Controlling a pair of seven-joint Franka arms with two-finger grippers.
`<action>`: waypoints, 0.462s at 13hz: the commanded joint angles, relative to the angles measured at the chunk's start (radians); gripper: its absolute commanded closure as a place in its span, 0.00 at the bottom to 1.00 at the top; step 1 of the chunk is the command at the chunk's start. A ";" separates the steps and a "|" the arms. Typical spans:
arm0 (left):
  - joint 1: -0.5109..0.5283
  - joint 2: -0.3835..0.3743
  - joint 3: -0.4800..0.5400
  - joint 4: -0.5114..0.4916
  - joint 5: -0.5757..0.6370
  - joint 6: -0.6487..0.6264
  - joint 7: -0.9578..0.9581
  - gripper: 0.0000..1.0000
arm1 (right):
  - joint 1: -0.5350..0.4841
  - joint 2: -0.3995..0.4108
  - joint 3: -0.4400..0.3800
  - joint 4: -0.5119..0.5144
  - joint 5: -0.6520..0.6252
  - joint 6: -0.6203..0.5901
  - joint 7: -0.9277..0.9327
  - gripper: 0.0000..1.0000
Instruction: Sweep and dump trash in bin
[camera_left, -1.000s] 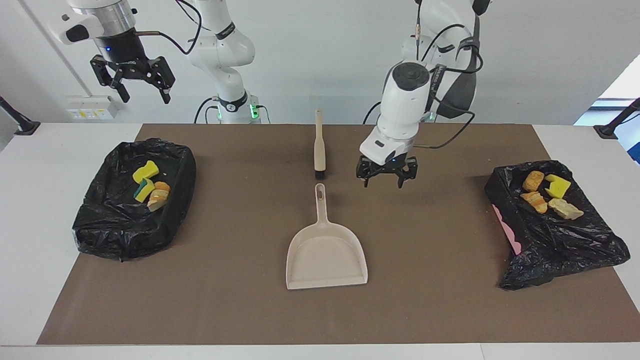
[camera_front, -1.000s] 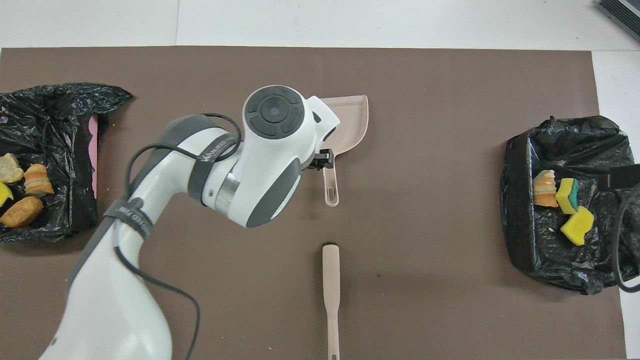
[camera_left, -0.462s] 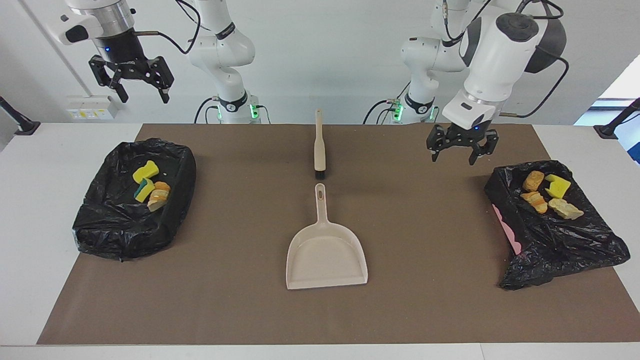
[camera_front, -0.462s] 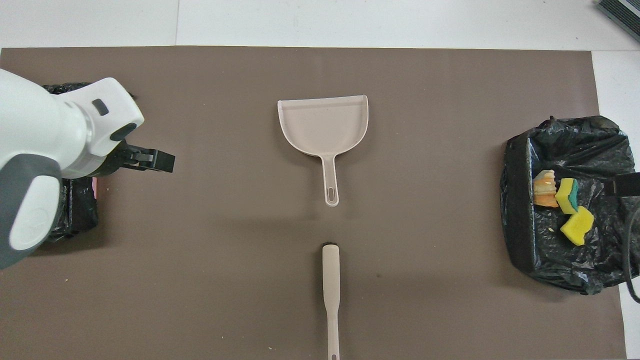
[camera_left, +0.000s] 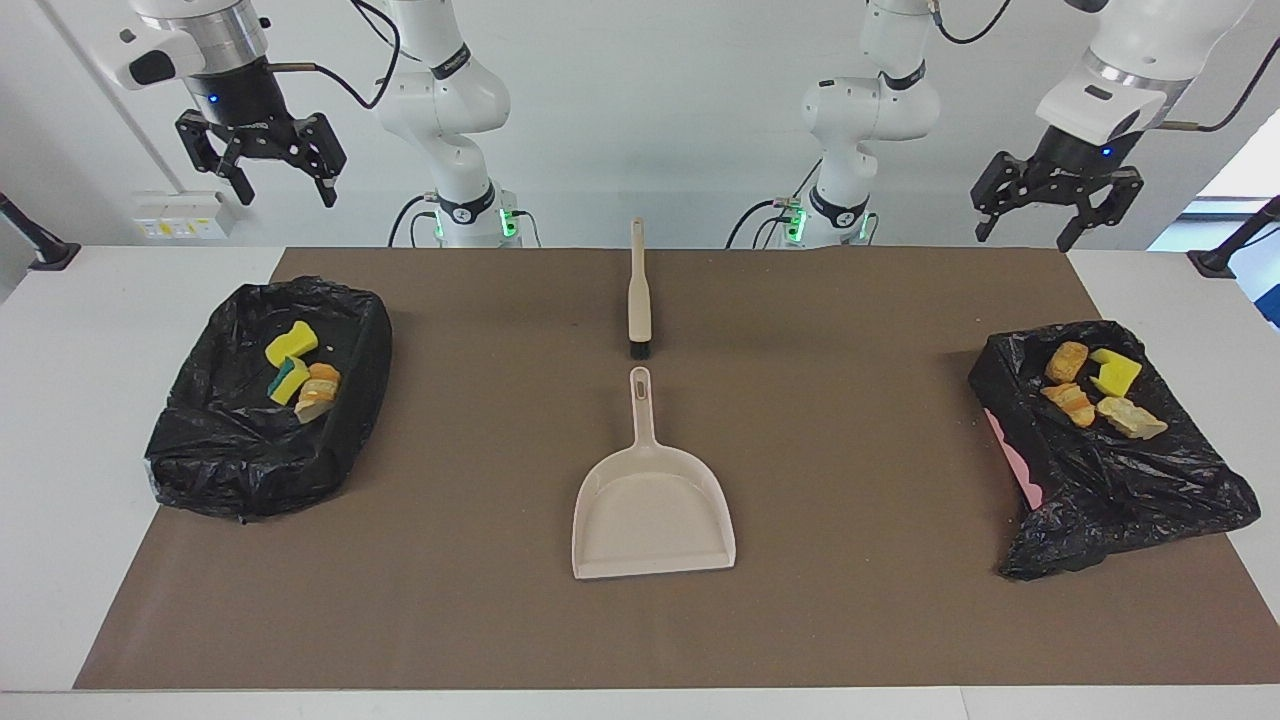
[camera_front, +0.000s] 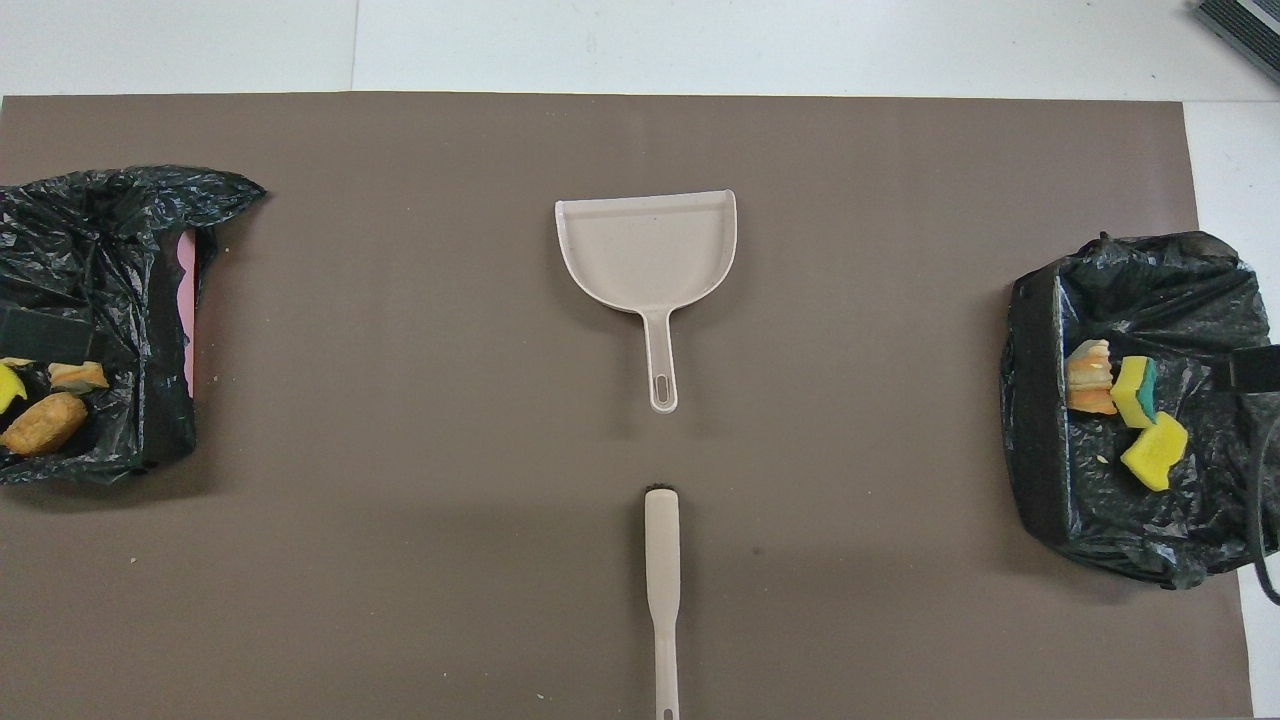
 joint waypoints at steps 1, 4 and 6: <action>0.023 0.067 -0.009 0.101 -0.017 -0.063 0.015 0.00 | -0.029 0.011 -0.008 0.019 0.001 -0.038 -0.031 0.00; 0.023 0.036 -0.016 0.077 -0.008 -0.060 0.001 0.00 | -0.049 0.041 -0.012 0.058 0.028 -0.044 -0.005 0.00; 0.021 0.010 -0.017 0.036 -0.008 -0.060 -0.002 0.00 | -0.046 0.036 -0.011 0.050 0.032 -0.043 0.011 0.00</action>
